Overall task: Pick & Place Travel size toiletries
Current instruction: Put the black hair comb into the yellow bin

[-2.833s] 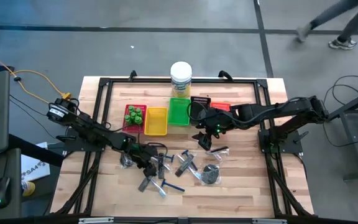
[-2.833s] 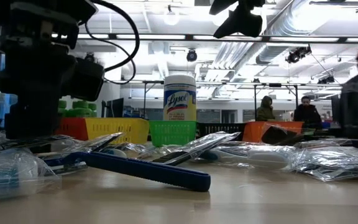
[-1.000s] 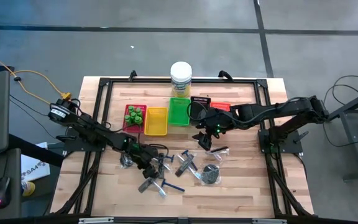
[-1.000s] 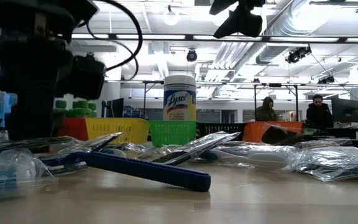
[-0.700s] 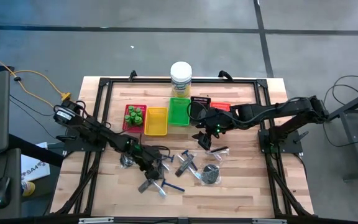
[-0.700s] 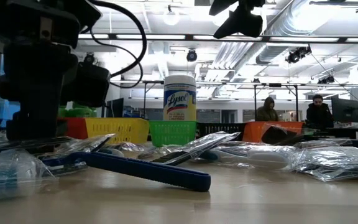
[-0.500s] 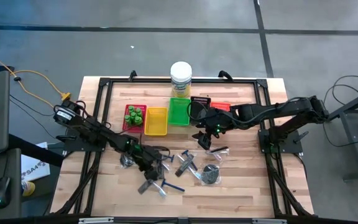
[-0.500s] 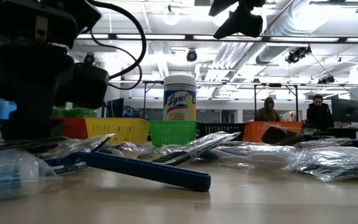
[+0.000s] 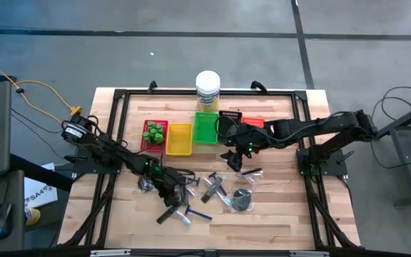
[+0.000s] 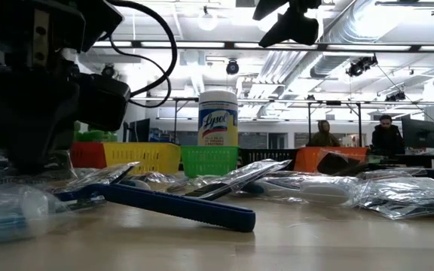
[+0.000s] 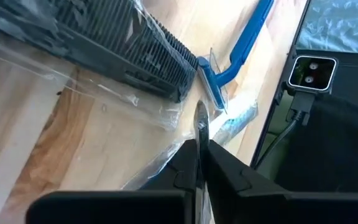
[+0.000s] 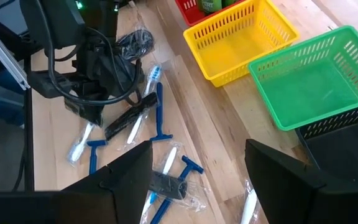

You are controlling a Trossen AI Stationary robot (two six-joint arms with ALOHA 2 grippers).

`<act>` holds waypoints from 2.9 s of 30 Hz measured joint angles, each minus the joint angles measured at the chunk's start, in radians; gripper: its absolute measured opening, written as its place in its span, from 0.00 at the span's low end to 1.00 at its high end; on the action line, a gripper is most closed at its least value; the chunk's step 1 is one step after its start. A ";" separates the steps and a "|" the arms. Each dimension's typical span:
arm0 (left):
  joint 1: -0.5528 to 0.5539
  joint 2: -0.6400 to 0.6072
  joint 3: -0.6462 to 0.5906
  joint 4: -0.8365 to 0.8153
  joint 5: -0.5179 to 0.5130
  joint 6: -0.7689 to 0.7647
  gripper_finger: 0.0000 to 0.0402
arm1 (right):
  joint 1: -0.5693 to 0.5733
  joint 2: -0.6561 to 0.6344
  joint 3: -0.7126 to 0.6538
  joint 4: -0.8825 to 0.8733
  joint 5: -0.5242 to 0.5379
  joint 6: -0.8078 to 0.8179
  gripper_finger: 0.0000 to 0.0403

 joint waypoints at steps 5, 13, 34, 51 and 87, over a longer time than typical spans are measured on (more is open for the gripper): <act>0.000 -0.010 -0.001 -0.007 0.027 -0.025 0.03 | -0.005 -0.020 0.000 0.058 0.004 -0.010 0.61; 0.000 -0.128 0.000 -0.003 -0.015 -0.023 0.02 | -0.111 -0.074 0.002 0.229 0.295 -0.143 0.61; 0.001 -0.663 0.000 -0.355 -0.819 0.082 0.01 | -0.235 -0.179 0.001 0.164 0.026 -0.057 0.61; 0.389 -0.657 0.000 -0.424 -0.916 0.164 0.01 | -0.223 -0.201 0.000 0.163 0.049 -0.115 0.61; 0.401 -0.549 0.304 -0.828 -0.735 0.157 0.33 | -0.223 -0.201 0.000 0.092 0.018 -0.135 0.61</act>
